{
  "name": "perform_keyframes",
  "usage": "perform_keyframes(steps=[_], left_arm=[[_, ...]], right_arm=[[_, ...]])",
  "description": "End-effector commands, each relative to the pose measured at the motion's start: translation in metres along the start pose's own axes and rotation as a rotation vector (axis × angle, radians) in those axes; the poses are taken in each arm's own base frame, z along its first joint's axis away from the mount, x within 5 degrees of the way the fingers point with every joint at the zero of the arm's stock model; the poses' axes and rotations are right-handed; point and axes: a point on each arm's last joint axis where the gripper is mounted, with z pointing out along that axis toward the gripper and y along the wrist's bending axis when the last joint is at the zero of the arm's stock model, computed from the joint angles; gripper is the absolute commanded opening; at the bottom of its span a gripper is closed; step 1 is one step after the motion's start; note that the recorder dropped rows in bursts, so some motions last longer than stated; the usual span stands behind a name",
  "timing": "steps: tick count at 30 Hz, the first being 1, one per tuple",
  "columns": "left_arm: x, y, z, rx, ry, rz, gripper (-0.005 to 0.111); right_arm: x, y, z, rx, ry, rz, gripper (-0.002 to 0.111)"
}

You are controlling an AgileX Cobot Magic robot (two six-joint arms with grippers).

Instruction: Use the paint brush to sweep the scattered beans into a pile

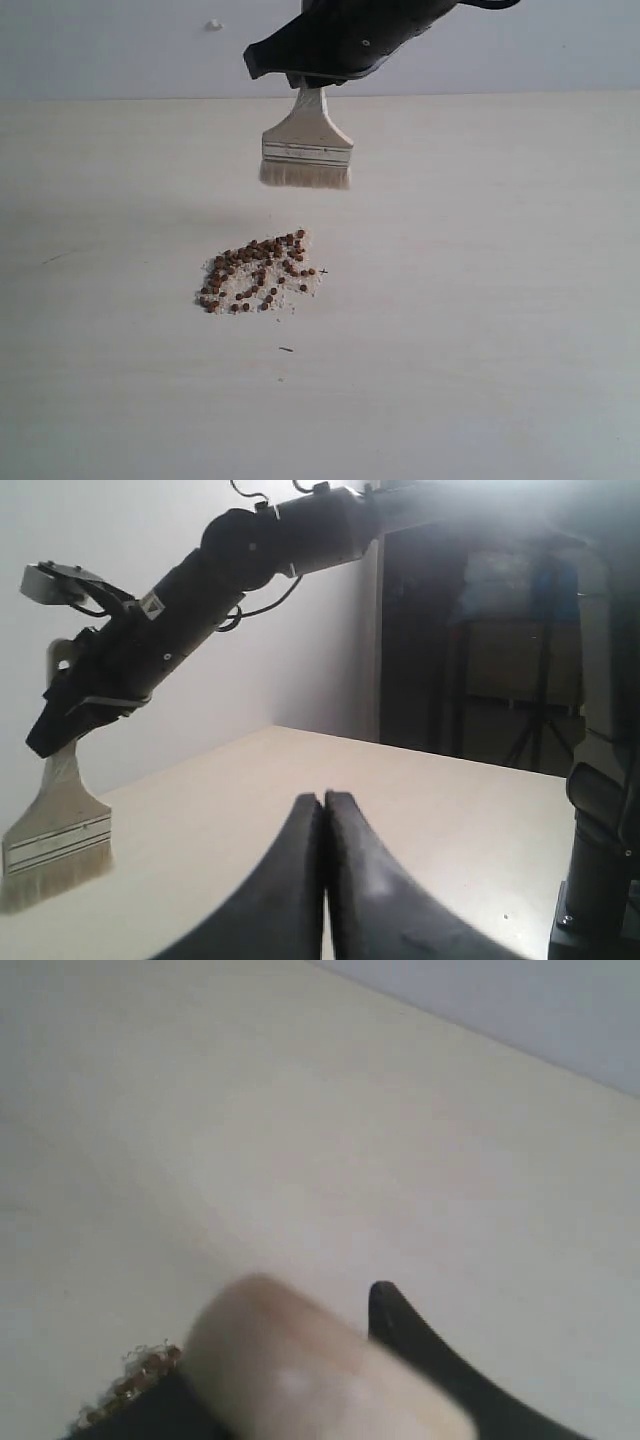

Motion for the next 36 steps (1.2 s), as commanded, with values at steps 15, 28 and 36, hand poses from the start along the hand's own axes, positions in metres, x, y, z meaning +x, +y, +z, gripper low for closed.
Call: perform_keyframes(steps=[15,28,36], left_arm=[[0.000,0.000,0.000,0.001,-0.003,-0.003,0.000],[0.000,0.000,0.000,0.001,-0.003,-0.003,0.000],[0.000,0.000,0.000,0.003,-0.003,-0.003,0.000]], right_arm=[[0.025,-0.042,0.003,0.059,-0.212,0.179,0.000],[0.042,-0.030,0.043,0.058,-0.049,0.318,0.000],[0.033,-0.023,0.047,0.054,-0.048,0.352,0.000]])
